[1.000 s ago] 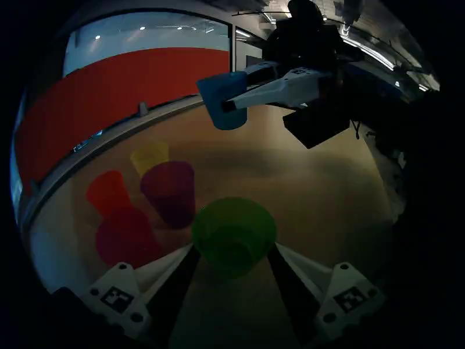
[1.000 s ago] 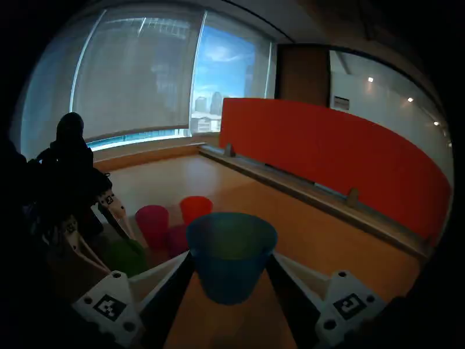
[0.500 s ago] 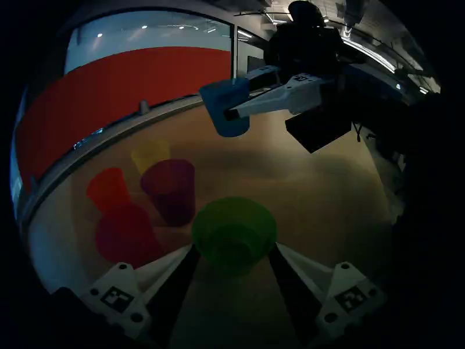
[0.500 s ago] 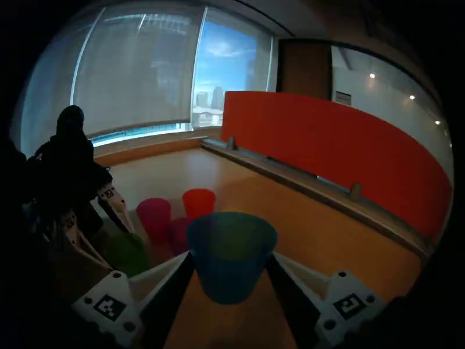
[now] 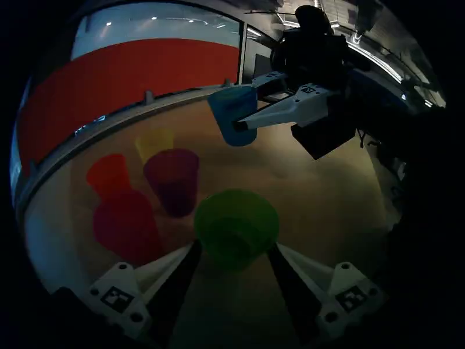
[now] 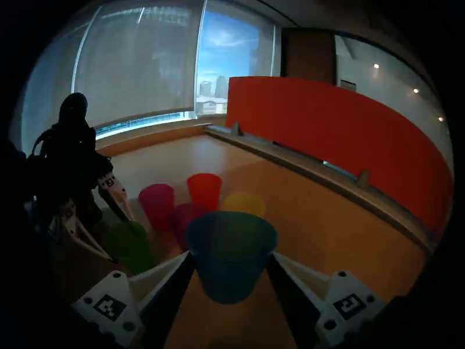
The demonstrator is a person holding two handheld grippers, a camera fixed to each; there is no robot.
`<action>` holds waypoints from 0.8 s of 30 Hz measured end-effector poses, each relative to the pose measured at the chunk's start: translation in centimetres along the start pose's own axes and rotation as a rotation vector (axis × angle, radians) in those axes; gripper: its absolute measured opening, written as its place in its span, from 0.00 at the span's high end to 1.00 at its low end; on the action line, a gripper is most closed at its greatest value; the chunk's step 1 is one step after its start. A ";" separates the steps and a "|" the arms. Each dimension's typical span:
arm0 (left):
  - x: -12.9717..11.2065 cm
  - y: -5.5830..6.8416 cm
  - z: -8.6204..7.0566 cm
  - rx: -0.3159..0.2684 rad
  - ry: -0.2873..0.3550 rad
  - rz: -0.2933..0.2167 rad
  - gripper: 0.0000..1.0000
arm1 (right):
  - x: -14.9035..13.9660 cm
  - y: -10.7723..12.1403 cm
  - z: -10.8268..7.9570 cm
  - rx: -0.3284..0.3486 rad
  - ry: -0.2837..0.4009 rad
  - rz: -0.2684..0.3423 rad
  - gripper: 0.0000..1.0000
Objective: Pour water
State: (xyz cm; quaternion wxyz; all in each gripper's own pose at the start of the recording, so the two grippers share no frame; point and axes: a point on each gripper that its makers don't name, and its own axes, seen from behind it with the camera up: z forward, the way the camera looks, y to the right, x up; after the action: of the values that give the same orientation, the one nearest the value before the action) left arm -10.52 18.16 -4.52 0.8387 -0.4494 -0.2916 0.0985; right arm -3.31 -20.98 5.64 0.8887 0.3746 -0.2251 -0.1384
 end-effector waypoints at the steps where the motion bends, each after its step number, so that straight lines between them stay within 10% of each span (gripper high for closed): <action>1: -0.1 0.0 -0.1 0.000 0.000 -0.003 0.17 | -0.1 0.0 0.1 0.001 -0.003 0.001 0.13; 24: -0.8 0.4 -2.9 0.023 0.034 -0.031 0.17 | -5.4 0.5 2.5 0.008 -0.139 0.023 0.13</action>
State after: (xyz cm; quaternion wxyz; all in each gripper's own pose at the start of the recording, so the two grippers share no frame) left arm -9.41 16.06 -6.42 0.8501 -0.4368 -0.2828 0.0813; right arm -9.17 -19.87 5.97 0.8710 0.3650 -0.2910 -0.1531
